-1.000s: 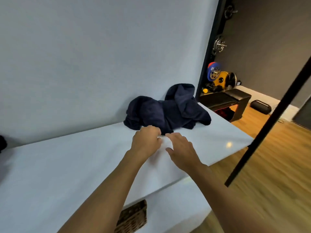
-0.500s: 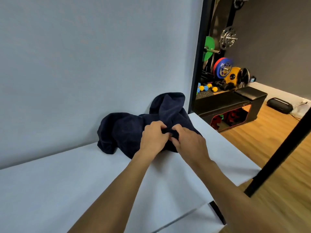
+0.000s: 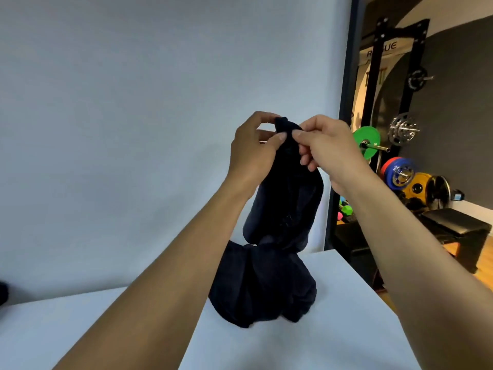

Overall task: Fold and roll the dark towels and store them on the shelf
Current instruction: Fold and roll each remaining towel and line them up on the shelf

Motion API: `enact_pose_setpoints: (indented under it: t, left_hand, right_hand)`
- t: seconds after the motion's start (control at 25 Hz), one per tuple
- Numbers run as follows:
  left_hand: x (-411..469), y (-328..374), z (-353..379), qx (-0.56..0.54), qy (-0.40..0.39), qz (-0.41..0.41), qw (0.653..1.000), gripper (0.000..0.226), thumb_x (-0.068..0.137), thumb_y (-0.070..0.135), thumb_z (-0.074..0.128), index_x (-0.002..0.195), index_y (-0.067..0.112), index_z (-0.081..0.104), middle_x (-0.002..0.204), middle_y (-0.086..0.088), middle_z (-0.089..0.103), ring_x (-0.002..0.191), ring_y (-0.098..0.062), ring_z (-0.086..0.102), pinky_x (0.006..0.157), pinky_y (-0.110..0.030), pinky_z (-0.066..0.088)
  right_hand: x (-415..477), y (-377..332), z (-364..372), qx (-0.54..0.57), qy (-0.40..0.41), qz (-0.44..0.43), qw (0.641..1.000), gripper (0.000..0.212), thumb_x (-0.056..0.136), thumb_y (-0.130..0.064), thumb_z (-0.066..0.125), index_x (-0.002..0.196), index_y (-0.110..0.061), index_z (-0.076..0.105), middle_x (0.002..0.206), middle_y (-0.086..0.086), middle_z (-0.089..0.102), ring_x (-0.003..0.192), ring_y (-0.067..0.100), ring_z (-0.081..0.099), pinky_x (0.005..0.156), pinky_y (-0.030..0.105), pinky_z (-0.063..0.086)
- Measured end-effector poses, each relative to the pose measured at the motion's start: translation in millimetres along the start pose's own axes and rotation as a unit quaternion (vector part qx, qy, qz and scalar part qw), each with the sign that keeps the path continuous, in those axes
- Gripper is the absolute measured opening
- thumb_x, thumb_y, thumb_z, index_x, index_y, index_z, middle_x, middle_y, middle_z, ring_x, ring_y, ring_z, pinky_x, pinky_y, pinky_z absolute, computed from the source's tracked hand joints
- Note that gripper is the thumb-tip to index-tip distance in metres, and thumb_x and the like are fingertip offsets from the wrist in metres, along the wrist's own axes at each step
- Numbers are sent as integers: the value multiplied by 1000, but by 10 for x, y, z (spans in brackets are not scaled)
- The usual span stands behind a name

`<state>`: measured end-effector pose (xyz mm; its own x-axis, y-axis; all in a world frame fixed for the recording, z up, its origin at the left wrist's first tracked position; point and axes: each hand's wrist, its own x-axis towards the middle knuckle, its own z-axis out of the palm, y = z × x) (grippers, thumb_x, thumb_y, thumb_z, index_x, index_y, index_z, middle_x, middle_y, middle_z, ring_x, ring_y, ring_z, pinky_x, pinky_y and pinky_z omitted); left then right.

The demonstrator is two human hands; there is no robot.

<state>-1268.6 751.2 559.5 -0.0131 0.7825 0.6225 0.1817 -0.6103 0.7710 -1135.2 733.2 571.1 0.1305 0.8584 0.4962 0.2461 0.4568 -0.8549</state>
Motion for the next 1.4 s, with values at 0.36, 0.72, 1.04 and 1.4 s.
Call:
enact_pose_setpoints:
  t: [0.36,0.72,1.04,1.4]
  left_hand:
    - [-13,608,-1082,-30,-76,-52,995,25,93,24,62,99,0,65,82,-13,70,66,-22,67,75,-38,58]
    - [-190,1215,-2256,-81,70,13,994,18,89,18,68,88,1,60,66,-10,69,60,-25,71,61,-34,58]
    - [-534,921,-2990,-71,-3,-84,994,23,79,18,76,74,7,57,71,-15,59,63,-24,51,70,-39,50]
    - [-485,963,-3479,348,69,30,934,11,75,15,76,73,14,65,63,-6,65,52,-13,57,51,-25,47]
  right_hand:
    - [30,-940,518,118,-51,-12,992,18,91,-11,61,77,-18,51,56,-1,52,43,12,46,41,21,37]
    - [-545,-1653,1420,72,-181,-106,975,34,82,-27,75,110,-18,58,97,1,72,82,14,72,64,25,56]
    - [-969,-1565,2084,100,-276,-69,953,13,89,-10,67,92,-4,56,82,13,70,69,23,67,63,30,55]
    - [-926,-1147,2470,-138,-273,-132,943,5,81,-17,60,85,-18,62,71,-10,62,58,14,62,54,20,45]
